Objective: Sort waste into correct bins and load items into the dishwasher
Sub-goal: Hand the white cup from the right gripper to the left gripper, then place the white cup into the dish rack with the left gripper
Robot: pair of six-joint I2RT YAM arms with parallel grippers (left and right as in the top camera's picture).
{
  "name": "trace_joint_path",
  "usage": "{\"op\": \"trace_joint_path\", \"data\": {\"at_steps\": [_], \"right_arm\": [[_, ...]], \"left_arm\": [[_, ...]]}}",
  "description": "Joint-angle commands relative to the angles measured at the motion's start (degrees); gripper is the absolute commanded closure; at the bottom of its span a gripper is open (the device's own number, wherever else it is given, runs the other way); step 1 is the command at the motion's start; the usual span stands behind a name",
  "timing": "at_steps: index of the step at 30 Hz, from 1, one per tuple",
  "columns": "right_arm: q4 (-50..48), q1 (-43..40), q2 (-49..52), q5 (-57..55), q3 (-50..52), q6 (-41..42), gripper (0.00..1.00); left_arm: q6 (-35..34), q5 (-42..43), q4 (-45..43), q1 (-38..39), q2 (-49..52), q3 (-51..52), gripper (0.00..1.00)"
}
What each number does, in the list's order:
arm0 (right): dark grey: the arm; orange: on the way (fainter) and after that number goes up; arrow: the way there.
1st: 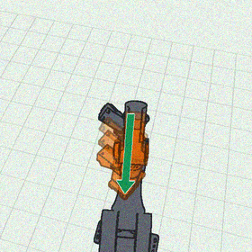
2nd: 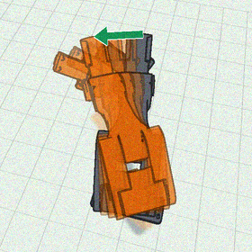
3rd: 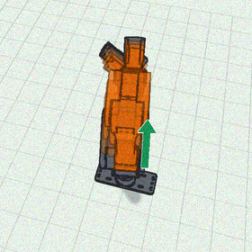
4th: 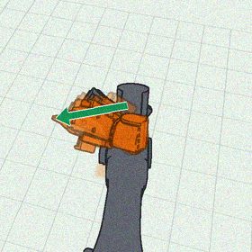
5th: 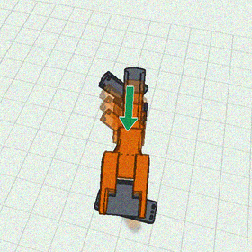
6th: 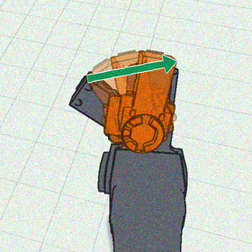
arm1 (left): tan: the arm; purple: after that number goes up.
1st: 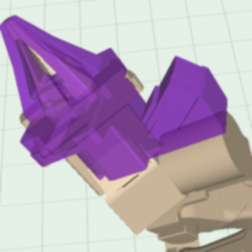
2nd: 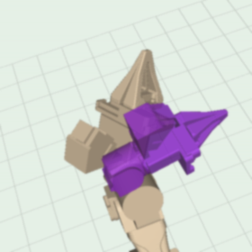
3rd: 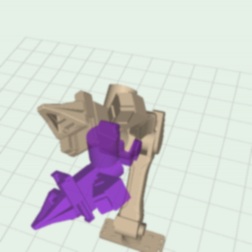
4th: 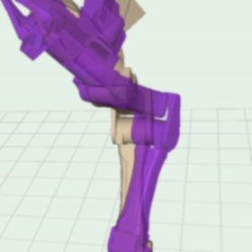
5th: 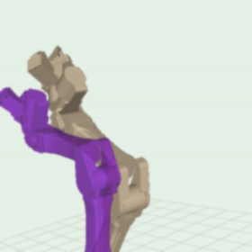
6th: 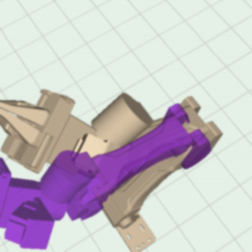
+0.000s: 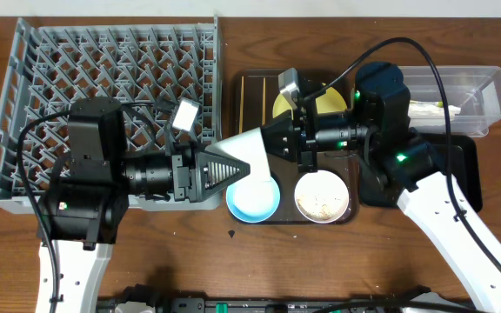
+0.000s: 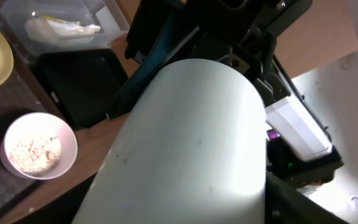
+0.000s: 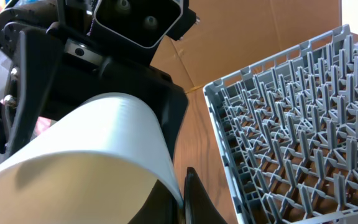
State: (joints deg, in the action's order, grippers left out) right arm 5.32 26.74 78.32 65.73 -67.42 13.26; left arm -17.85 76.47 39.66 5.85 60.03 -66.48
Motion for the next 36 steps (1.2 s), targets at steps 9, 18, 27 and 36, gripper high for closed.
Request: {"op": "trace_joint_path", "data": {"at_steps": [9,18,27,36], "right_arm": [[0.70,0.02,0.09,-5.31,-0.20,0.90,0.60],[10.78,-8.57,-2.56,-10.51,-0.20,0.85,0.36],[30.86,-6.27,-3.04,-22.03,-0.17,-5.68,0.34],[33.92,1.55,-2.99,-33.70,-0.17,-6.27,0.29]], "left_arm": [[0.57,-1.31,0.15,0.70,-0.24,-1.09,0.36],[0.59,-35.45,12.41,0.37,-1.29,-1.11,0.36],[0.37,-67.91,22.69,-8.52,-0.72,-2.51,0.36],[-0.26,-76.11,23.06,-13.68,8.00,-2.49,0.35]]}}
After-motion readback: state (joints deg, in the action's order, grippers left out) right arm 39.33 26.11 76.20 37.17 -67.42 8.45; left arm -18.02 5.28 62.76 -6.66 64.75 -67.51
